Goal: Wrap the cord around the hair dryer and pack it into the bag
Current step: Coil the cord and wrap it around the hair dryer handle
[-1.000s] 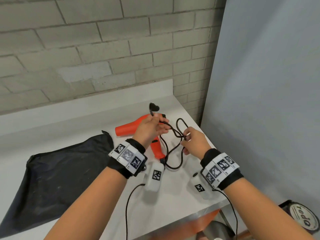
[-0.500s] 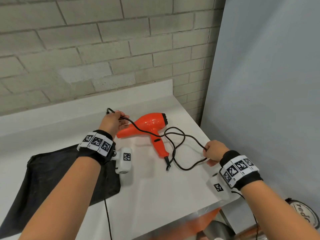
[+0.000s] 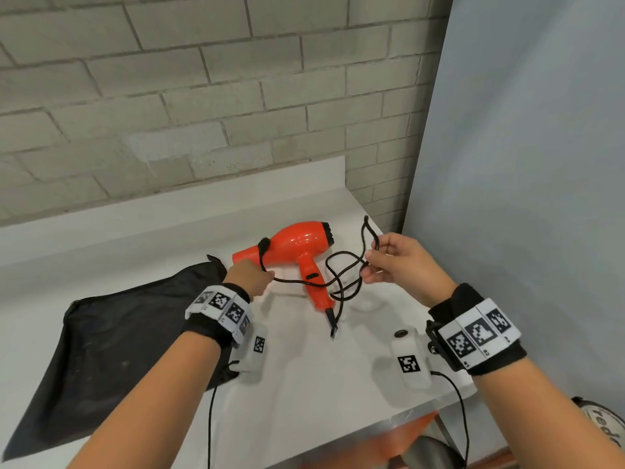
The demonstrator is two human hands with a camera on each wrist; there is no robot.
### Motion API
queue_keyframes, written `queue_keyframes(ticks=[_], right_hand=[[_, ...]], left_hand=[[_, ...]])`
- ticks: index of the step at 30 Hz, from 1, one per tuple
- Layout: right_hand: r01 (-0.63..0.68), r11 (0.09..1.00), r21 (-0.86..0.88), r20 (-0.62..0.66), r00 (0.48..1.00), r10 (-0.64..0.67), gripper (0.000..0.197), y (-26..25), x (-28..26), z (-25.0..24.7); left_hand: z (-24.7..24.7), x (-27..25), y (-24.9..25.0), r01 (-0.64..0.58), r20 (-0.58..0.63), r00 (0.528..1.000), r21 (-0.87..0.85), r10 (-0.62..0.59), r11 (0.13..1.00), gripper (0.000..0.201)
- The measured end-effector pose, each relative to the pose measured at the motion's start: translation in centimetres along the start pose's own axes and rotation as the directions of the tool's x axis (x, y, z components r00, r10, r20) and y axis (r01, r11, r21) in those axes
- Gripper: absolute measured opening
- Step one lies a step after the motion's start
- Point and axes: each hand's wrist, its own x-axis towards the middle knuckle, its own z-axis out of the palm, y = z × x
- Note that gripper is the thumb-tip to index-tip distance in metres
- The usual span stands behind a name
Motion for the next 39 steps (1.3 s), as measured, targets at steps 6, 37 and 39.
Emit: queue_keyframes(ticks=[6, 37, 39], right_hand=[[0.082, 0.994, 0.073, 0.027, 0.996, -0.084, 0.013, -1.1, 0.6, 2.2], [0.138, 0.966, -0.221, -0.083, 0.984, -0.16, 0.038, 3.2, 2.8, 3.4], [0.193, 0.958, -0.211, -0.095, 0.972, -0.217, 0.037, 2.4, 2.5, 3.5]], left_hand=[[3.0, -5.7, 3.5, -0.563, 0.077, 0.821, -0.06, 0.566, 0.824, 0.061], [0.6, -1.7, -1.3, 0.145, 0.104, 0.988, -0.379, -0.113, 0.914, 0.023], [0.9, -1.4, -1.4, 0.078, 0.034, 0.997, -0.178, -0.073, 0.981, 0.024]])
